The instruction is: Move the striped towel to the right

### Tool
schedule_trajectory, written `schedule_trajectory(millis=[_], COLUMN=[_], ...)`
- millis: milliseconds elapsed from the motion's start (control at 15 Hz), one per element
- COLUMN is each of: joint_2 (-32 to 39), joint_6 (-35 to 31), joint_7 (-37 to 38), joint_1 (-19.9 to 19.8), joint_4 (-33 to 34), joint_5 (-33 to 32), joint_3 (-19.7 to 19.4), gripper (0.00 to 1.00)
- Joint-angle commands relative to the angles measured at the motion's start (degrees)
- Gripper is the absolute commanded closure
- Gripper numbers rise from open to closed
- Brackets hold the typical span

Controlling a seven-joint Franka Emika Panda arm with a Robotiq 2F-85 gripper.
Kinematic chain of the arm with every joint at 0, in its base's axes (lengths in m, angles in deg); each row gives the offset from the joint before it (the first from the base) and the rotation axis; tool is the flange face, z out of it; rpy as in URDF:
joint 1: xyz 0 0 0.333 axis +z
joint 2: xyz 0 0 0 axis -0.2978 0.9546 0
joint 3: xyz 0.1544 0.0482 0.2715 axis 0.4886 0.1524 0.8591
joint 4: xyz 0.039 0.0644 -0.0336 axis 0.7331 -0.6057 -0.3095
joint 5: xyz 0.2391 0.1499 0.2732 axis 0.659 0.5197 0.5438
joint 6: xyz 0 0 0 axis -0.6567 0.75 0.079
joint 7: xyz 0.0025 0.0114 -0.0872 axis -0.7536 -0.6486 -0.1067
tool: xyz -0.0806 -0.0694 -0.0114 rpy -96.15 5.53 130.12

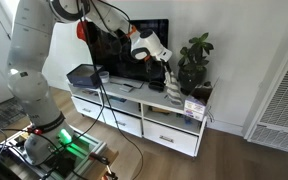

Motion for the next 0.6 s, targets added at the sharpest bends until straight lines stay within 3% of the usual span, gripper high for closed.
schedule_trajectory(millis=[0, 133, 267, 533], joint_2=[7.5, 11.16, 15.68, 22.32], joint_6=[-8.14, -13.07, -16.42, -16.13], joint_7=[6.95, 13.66, 16.02, 21.84], joint_1=[2.12, 2.04, 4.81, 7.44], joint_4=[6.93, 9.73, 13.43, 19.49], joint_5=[1.22, -1.55, 1.7, 2.08], joint_3=[-2.5, -2.4, -5.1, -7.64], gripper=[1.0, 1.0, 1.0, 1.0])
